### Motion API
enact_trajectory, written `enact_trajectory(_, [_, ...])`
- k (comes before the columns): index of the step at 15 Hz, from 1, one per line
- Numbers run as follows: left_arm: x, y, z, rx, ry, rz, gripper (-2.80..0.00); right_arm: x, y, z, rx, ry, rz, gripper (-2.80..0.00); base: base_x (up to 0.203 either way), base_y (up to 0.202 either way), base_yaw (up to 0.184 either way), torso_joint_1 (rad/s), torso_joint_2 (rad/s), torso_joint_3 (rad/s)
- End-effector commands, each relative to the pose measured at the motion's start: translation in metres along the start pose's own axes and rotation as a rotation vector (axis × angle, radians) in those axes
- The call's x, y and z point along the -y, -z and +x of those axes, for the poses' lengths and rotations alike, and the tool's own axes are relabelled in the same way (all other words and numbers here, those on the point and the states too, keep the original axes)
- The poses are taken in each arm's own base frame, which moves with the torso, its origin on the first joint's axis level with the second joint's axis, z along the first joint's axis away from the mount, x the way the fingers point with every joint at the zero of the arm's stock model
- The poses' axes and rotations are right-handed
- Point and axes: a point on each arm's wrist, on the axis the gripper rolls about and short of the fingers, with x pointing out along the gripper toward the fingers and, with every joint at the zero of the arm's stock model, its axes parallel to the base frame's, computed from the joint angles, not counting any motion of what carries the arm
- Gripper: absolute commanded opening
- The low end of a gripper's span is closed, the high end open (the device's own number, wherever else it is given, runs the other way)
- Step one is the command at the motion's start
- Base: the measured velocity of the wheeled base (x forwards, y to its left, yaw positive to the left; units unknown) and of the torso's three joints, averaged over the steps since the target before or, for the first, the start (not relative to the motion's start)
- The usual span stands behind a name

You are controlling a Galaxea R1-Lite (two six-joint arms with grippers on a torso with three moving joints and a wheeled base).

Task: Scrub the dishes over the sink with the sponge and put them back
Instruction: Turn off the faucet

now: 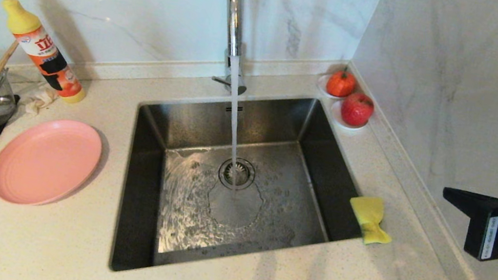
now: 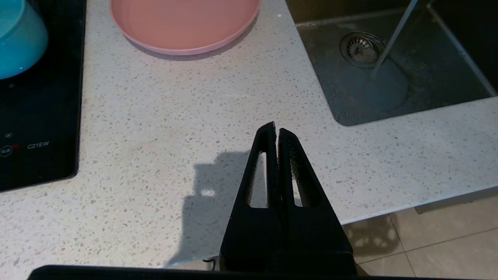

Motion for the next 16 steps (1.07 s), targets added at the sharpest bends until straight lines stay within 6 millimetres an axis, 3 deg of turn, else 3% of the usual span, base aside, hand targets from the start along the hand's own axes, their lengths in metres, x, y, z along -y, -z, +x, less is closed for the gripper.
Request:
enact_trajectory(1, [0.000, 0.000, 0.000, 0.001, -0.001, 0.000, -2.80, 0.003, 0.006, -0.008, 0.023, -0.054, 0.010, -2.80, 0.000, 0.000, 0.000, 0.000, 0.00, 0.000])
enact_trajectory(3, [0.000, 0.000, 0.000, 0.001, -0.001, 0.000, -2.80, 0.015, 0.009, -0.012, 0.052, -0.148, 0.003, -2.80, 0.000, 0.000, 0.000, 0.000, 0.00, 0.000])
enact_trajectory(8, [0.000, 0.000, 0.000, 0.001, -0.001, 0.000, -2.80, 0.047, 0.023, -0.047, 0.147, -0.333, -0.033, -2.80, 0.000, 0.000, 0.000, 0.000, 0.00, 0.000])
enact_trajectory(16, [0.000, 0.000, 0.000, 0.001, 0.000, 0.000, -2.80, 0.055, 0.061, -0.093, 0.225, -0.562, -0.094, -2.80, 0.000, 0.000, 0.000, 0.000, 0.00, 0.000])
